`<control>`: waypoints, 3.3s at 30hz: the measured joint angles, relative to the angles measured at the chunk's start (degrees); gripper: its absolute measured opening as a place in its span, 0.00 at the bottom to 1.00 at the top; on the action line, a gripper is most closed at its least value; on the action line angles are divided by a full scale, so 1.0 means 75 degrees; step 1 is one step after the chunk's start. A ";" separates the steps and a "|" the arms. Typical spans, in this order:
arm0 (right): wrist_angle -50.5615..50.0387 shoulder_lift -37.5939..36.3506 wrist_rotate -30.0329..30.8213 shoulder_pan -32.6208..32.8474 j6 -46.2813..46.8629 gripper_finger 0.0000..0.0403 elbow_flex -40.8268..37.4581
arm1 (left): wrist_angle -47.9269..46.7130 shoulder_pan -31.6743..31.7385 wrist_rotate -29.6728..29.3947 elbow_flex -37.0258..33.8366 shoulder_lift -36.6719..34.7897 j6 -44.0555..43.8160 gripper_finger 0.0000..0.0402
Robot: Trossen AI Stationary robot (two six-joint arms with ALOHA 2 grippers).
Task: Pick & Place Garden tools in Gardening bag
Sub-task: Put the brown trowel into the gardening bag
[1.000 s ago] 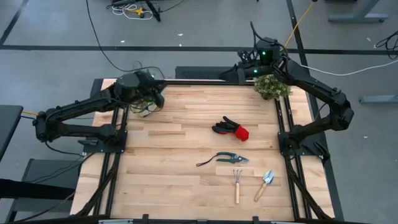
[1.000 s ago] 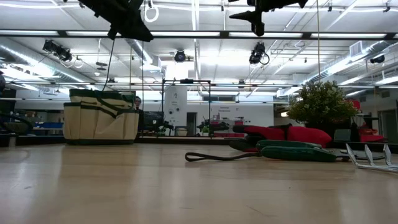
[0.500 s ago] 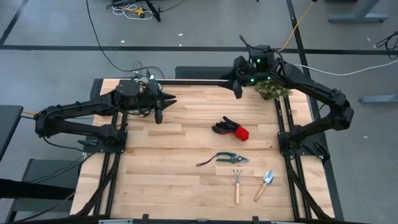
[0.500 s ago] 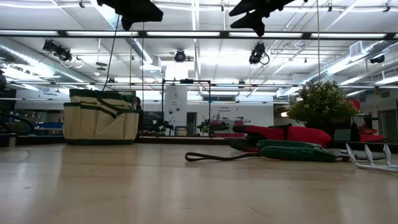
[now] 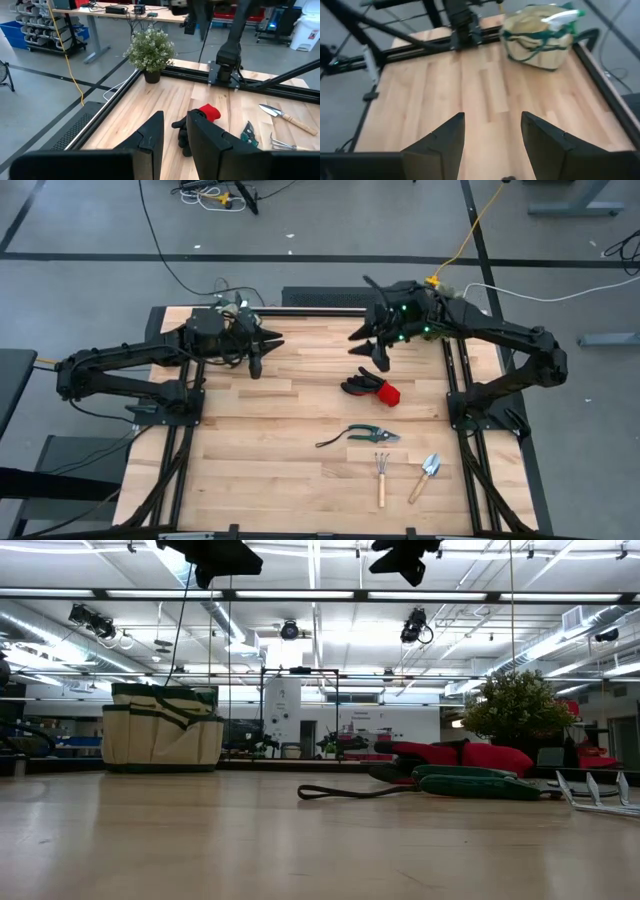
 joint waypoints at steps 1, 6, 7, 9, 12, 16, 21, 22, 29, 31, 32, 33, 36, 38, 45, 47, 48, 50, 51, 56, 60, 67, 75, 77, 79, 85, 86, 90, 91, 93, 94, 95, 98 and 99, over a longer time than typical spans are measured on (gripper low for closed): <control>-0.0043 0.0000 0.0003 0.0113 0.0000 0.49 0.0000 | -0.0003 0.0000 0.0000 0.0000 0.0000 -0.0002 0.22; -0.0544 0.0000 0.0647 0.0700 -0.0001 0.49 0.0000 | -0.0003 0.0001 0.0000 0.0000 0.0000 -0.0006 0.22; -0.0733 0.0000 0.0810 0.0832 -0.0006 0.49 0.0000 | -0.0003 0.0003 0.0000 0.0000 0.0000 -0.0006 0.22; -0.1084 0.0000 0.1060 0.1075 -0.0033 0.49 0.0000 | -0.0003 0.0003 0.0000 0.0000 0.0000 -0.0009 0.22; -0.1526 0.0000 0.1478 0.1449 0.0044 0.49 0.0000 | -0.0003 0.0003 0.0000 0.0000 0.0000 -0.0009 0.22; -0.1857 0.0000 0.1926 0.1878 0.0342 0.49 0.0000 | -0.0004 0.0003 0.0000 0.0000 0.0000 -0.0005 0.22; -0.2286 0.0000 0.2261 0.2343 0.0717 0.49 0.0000 | -0.0005 0.0006 0.0000 0.0000 0.0000 -0.0003 0.22; -0.2407 0.0000 0.2290 0.2435 0.0783 0.49 0.0000 | -0.0006 0.0006 0.0000 0.0000 0.0000 -0.0003 0.22; -0.2954 0.0003 0.2338 0.3017 0.1601 0.49 0.0000 | -0.0006 0.0006 0.0020 0.0000 0.0000 -0.0006 0.22; -0.3040 0.0003 0.2354 0.3240 0.1941 0.49 0.0000 | -0.0006 0.0006 0.0078 0.0000 0.0000 -0.0009 0.22; -0.3060 0.0003 0.2369 0.3360 0.2093 0.49 0.0000 | -0.0006 0.0006 0.0079 0.0000 0.0000 -0.0009 0.22; -0.3073 0.0003 0.2363 0.3489 0.2210 0.49 0.0000 | -0.0003 0.0006 0.0082 0.0000 0.0000 -0.0009 0.22; -0.3072 0.0003 0.2347 0.3872 0.2498 0.49 0.0000 | -0.0006 0.0006 0.0082 0.0000 0.0000 -0.0003 0.22; -0.3070 0.0003 0.2351 0.4088 0.2695 0.49 0.0000 | -0.0006 0.0006 0.0082 0.0000 0.0000 -0.0003 0.22; -0.3070 0.0006 0.2868 0.4683 0.3140 0.49 -0.0003 | -0.0006 0.0006 0.0085 0.0000 0.0000 -0.0009 0.22; -0.3070 0.0037 0.2945 0.4816 0.3124 0.49 -0.0003 | -0.0005 0.0006 0.0087 0.0000 0.0000 -0.0009 0.22; -0.3070 0.0060 0.2943 0.4873 0.3116 0.49 -0.0003 | -0.0003 0.0006 0.0087 0.0000 0.0000 -0.0009 0.22; -0.3070 0.0125 0.2941 0.5004 0.3109 0.49 -0.0006 | -0.0003 0.0006 0.0087 0.0000 0.0000 -0.0009 0.22; -0.3075 0.0161 0.2940 0.5067 0.3084 0.49 -0.0006 | -0.0003 0.0006 0.0087 0.0001 0.0000 -0.0010 0.22; -0.3420 0.0420 0.2850 0.5431 0.3054 0.49 -0.0006 | -0.0006 0.0004 0.0089 0.0000 0.0000 -0.0006 0.22; -0.3790 0.0624 0.2533 0.5658 0.3054 0.49 -0.0006 | -0.0006 0.0006 0.0090 0.0000 0.0000 -0.0003 0.22; -0.4175 0.0914 0.2126 0.6155 0.3031 0.49 -0.0006 | -0.0004 0.0004 0.0089 0.0000 0.0001 -0.0003 0.22; -0.4276 0.1104 0.2133 0.6812 0.2496 0.49 -0.0006 | -0.0006 0.0003 0.0087 0.0000 0.0000 -0.0006 0.22; -0.4365 0.1187 0.2133 0.6977 0.2424 0.49 -0.0006 | -0.0003 0.0003 0.0090 0.0000 0.0001 -0.0007 0.22; -0.4438 0.1279 0.2133 0.7120 0.2428 0.49 -0.0006 | -0.0006 0.0003 0.0090 0.0000 0.0001 -0.0009 0.22; -0.4499 0.1535 0.2147 0.7610 0.2119 0.49 -0.0006 | -0.0003 0.0003 0.0090 0.0000 0.0000 -0.0006 0.22; -0.4499 0.1572 0.2150 0.7713 0.1970 0.49 -0.0008 | -0.0004 0.0003 0.0089 0.0000 0.0002 -0.0007 0.22; -0.4504 0.1731 0.2138 0.8092 0.1419 0.49 -0.0009 | -0.0003 0.0003 0.0148 0.0000 0.0003 -0.0007 0.22; -0.4505 0.1769 0.2139 0.8183 0.1324 0.49 -0.0009 | -0.0003 0.0003 0.0200 0.0000 0.0002 -0.0006 0.22; -0.4507 0.1864 0.2169 0.8371 0.1196 0.49 -0.0012 | -0.0003 0.0003 0.0282 0.0000 0.0001 -0.0006 0.22; -0.4504 0.1906 0.2211 0.8451 0.1189 0.49 -0.0025 | -0.0003 0.0000 0.0295 0.0000 0.0000 -0.0009 0.22; -0.4491 0.1930 0.2304 0.8547 0.1191 0.49 -0.0074 | -0.0003 -0.0013 0.0295 0.0000 0.0001 -0.0009 0.22; -0.4293 0.1928 0.2451 0.8779 0.1424 0.49 -0.0382 | 0.0000 -0.0092 0.0291 0.0000 0.0000 -0.0003 0.22; -0.4211 0.1920 0.2443 0.8845 0.1570 0.49 -0.0524 | -0.0003 -0.0119 0.0289 0.0000 0.0001 -0.0007 0.22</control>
